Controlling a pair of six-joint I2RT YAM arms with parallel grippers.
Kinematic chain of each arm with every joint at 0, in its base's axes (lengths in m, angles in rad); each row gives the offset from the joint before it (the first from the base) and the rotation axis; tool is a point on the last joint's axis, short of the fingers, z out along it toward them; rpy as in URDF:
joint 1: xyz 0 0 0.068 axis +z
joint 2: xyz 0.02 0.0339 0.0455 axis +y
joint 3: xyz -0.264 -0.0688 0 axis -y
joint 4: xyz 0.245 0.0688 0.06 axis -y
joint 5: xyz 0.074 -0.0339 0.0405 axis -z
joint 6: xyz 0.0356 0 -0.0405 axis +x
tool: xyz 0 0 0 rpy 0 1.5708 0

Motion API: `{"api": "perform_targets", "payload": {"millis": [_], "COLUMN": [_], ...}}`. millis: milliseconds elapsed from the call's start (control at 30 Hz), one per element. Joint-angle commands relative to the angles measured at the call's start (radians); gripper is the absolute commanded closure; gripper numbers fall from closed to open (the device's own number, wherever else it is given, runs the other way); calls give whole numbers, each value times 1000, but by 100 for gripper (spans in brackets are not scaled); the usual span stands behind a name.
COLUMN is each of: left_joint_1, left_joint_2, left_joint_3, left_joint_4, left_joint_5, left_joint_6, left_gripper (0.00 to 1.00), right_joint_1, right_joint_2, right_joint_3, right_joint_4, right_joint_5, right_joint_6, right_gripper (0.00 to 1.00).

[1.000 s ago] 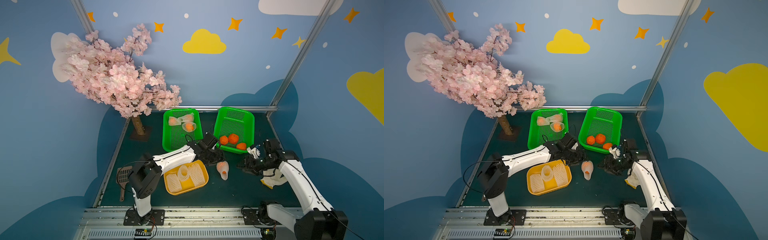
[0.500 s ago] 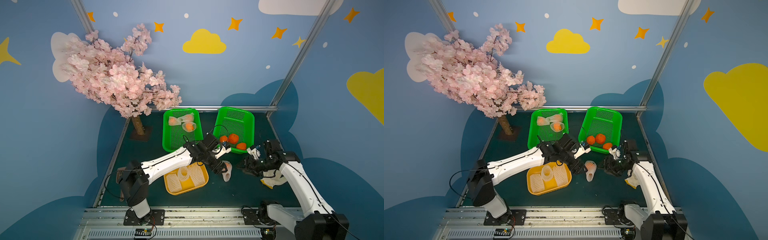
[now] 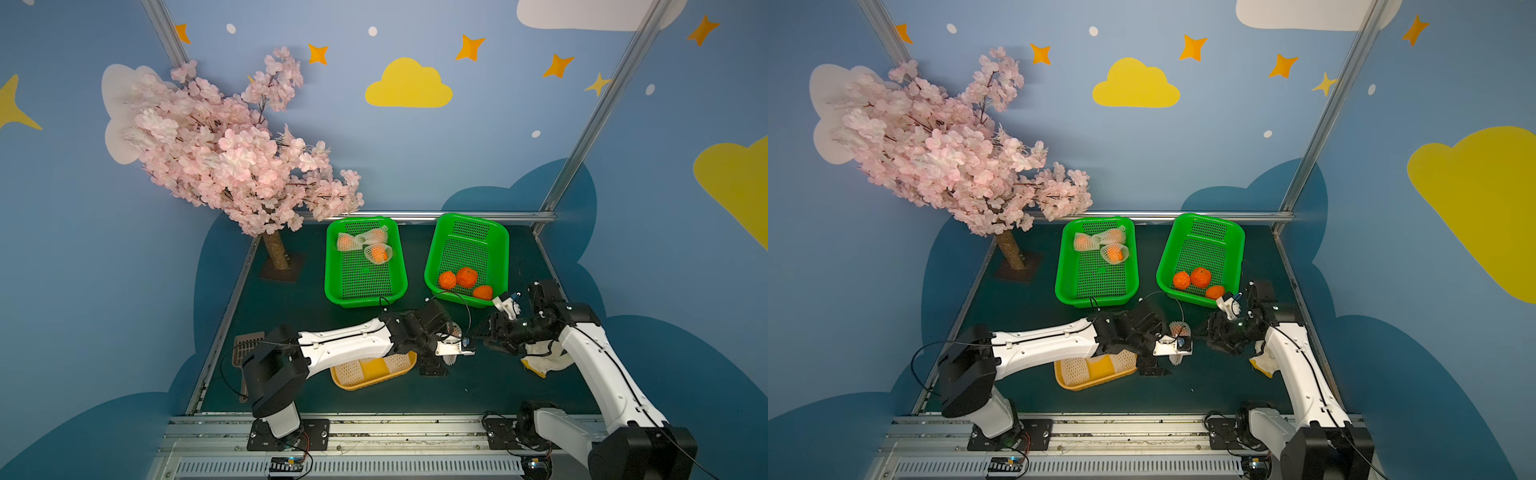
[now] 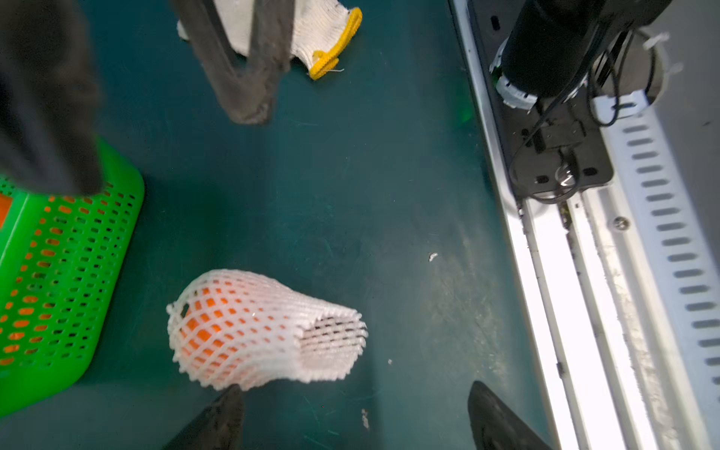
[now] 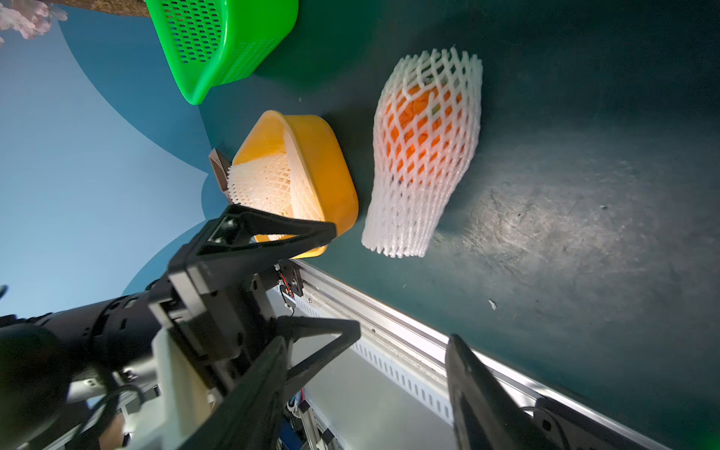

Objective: Remove foam nets from oranges
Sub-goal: Remove the foam net from the orange.

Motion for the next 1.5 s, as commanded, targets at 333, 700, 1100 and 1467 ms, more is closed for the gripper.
{"api": "perform_targets", "payload": {"millis": [333, 700, 1100, 1467], "left_joint_1": [-19, 43, 135, 312], "left_joint_2": [193, 237, 228, 222], "left_joint_3": [100, 257, 375, 402], "left_joint_4": [145, -21, -228, -247], "left_joint_5": [-283, -331, -70, 338], "left_joint_6": [0, -229, -524, -891], "left_gripper": [19, 76, 88, 89], "right_joint_1": [-17, -23, -68, -96], "right_joint_2": [-44, -67, -125, -306], "right_joint_3": [-2, -19, -143, -207], "right_joint_4": [-30, -4, 172, 240], "right_joint_5": [-51, -75, -170, -143], "right_joint_6": [-3, 16, 145, 197], "right_gripper": [35, 36, 36, 31]}}
